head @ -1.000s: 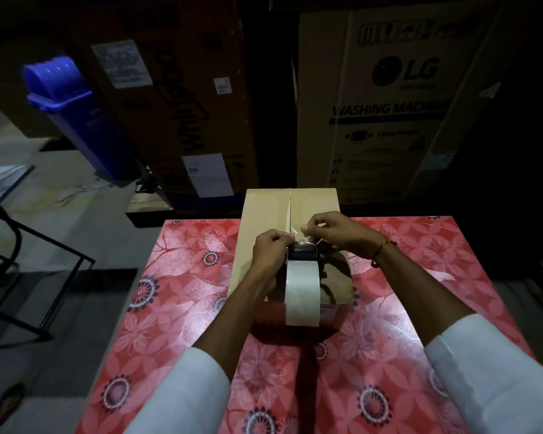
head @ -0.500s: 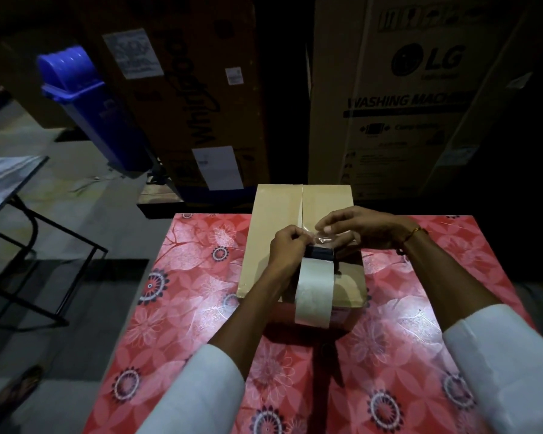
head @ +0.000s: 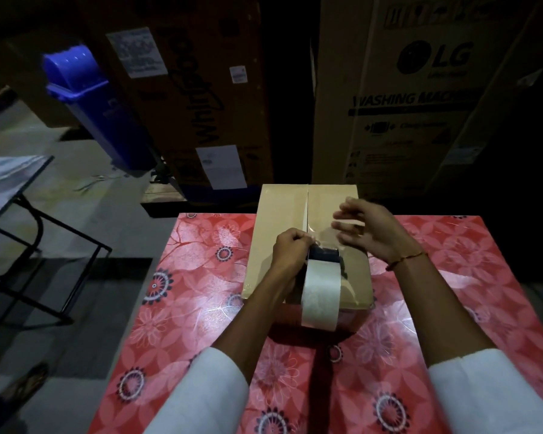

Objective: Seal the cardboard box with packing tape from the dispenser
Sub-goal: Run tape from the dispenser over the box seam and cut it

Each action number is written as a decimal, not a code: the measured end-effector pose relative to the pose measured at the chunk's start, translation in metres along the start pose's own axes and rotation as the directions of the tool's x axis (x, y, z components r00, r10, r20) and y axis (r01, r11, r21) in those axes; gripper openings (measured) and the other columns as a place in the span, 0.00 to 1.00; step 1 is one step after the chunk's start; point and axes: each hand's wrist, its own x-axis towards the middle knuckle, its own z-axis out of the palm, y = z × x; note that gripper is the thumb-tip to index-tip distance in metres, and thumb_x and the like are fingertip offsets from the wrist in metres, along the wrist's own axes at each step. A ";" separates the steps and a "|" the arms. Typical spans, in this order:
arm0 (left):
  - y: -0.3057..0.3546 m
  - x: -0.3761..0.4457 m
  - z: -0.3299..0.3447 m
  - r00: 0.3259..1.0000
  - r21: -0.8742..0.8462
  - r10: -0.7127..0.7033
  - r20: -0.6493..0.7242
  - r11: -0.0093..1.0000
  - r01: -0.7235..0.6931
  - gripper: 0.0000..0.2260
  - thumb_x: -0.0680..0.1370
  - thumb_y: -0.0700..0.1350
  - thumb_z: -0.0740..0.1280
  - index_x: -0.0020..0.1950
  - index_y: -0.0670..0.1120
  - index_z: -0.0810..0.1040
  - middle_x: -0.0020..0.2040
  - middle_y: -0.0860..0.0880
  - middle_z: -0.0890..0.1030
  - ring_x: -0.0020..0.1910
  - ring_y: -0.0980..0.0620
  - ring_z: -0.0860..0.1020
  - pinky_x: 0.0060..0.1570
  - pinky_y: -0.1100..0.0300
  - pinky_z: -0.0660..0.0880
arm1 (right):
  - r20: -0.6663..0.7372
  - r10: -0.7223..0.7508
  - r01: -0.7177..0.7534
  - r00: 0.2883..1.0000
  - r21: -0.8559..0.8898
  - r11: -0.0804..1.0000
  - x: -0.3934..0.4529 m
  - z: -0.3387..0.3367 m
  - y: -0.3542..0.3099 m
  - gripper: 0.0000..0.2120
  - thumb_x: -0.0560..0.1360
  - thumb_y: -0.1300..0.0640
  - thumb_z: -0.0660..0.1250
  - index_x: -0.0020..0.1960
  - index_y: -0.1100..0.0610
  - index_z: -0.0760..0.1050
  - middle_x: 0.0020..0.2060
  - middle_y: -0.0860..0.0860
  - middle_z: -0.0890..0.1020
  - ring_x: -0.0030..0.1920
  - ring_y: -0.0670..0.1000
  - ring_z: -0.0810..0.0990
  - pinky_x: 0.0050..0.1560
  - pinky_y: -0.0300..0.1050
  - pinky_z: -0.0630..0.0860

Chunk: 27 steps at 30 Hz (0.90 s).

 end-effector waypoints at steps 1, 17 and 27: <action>0.001 0.000 0.000 1.000 -0.005 -0.007 0.000 1.000 0.007 0.07 0.77 0.39 0.65 0.40 0.46 0.78 0.41 0.46 0.82 0.43 0.46 0.79 0.50 0.47 0.79 | -0.013 -0.019 0.019 1.000 -0.061 0.998 -0.003 0.000 0.005 0.11 0.80 0.51 0.65 0.53 0.58 0.78 0.49 0.55 0.82 0.52 0.56 0.83 0.60 0.55 0.77; 0.014 -0.003 0.002 0.996 -0.046 -0.087 -0.033 0.995 0.086 0.04 0.74 0.37 0.66 0.42 0.41 0.81 0.42 0.41 0.82 0.42 0.42 0.80 0.49 0.43 0.82 | -0.008 -0.209 0.203 0.978 -0.195 0.960 -0.035 0.005 0.040 0.17 0.79 0.54 0.69 0.53 0.70 0.80 0.44 0.61 0.78 0.43 0.56 0.76 0.40 0.41 0.79; 0.016 0.002 -0.001 0.994 -0.066 -0.112 0.006 0.991 0.113 0.04 0.75 0.38 0.66 0.42 0.41 0.79 0.45 0.40 0.85 0.45 0.40 0.81 0.49 0.45 0.80 | -0.042 -0.266 0.242 0.963 -0.297 0.924 -0.025 0.007 0.045 0.06 0.79 0.66 0.65 0.50 0.68 0.79 0.41 0.58 0.79 0.41 0.54 0.76 0.39 0.40 0.78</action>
